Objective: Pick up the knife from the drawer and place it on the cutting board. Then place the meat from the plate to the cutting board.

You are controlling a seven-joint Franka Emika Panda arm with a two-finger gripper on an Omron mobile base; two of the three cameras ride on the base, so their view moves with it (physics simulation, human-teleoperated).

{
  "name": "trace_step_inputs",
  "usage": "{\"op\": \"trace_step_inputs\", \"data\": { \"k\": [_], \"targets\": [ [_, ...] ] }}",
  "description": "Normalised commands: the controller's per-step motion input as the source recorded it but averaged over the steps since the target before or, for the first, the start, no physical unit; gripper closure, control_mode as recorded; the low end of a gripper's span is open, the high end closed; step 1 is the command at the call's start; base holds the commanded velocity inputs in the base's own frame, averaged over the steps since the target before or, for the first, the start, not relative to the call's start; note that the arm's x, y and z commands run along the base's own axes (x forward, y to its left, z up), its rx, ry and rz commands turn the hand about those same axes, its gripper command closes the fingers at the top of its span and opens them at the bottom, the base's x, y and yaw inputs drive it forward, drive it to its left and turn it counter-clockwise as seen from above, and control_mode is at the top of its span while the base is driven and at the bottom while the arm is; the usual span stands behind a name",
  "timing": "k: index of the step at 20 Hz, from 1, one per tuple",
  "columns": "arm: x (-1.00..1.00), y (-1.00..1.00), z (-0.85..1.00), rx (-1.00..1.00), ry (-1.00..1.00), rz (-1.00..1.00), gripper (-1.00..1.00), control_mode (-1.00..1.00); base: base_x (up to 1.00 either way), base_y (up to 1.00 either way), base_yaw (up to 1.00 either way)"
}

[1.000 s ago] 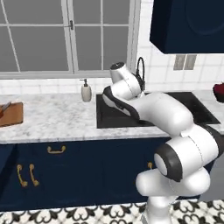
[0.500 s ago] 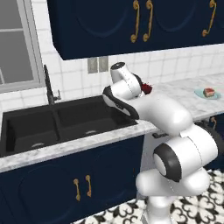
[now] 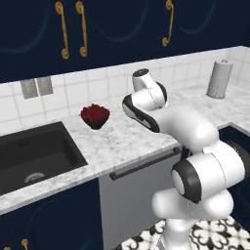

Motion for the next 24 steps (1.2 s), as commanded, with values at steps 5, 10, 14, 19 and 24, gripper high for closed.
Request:
{"op": "trace_step_inputs", "data": {
  "k": [5,10,14,19,24],
  "targets": [
    [0.00,0.00,0.00,0.00,0.00,0.00,-1.00,1.00,0.97,-1.00,0.17],
    [0.00,0.00,0.00,0.00,0.00,0.00,-1.00,1.00,0.60,-1.00,0.19],
    [0.00,0.00,0.00,0.00,0.00,0.00,-1.00,1.00,0.24,-0.87,0.16],
    [0.47,-0.21,-0.21,0.01,0.17,0.07,-1.00,-1.00,0.17,-0.21,0.05],
    [1.00,0.33,-0.97,0.03,0.55,0.17,-1.00,-1.00,0.00,0.00,0.00]
  ]
}}
